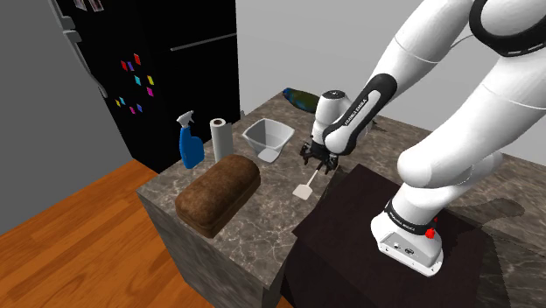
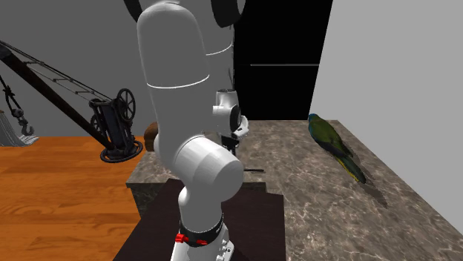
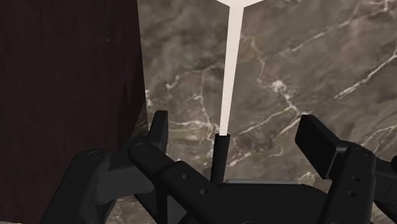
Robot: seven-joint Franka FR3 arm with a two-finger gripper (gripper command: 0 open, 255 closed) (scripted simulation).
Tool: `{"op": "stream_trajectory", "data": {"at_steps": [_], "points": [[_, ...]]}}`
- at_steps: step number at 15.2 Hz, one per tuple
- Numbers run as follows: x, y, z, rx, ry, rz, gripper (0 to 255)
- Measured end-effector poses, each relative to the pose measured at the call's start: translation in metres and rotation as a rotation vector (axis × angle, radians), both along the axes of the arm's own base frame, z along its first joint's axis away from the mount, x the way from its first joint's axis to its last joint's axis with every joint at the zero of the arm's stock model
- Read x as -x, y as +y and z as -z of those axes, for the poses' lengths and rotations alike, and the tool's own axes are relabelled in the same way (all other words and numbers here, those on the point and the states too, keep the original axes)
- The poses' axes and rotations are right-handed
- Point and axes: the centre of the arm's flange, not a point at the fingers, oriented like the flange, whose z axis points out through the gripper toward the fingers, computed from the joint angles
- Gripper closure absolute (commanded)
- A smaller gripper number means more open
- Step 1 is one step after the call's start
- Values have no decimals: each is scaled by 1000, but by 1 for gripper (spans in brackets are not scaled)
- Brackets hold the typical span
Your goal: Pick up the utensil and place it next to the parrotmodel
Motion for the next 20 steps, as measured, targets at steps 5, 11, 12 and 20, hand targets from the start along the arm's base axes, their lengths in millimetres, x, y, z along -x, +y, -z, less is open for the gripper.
{"op": "stream_trajectory", "data": {"at_steps": [5, 11, 12, 20], "points": [[-1, -1, 27, -1, -1, 6, 0], [-1, -1, 31, -2, -2, 3, 0], [-1, -1, 31, -2, -2, 3, 255], [-1, -1, 31, -2, -2, 3, 255]]}}
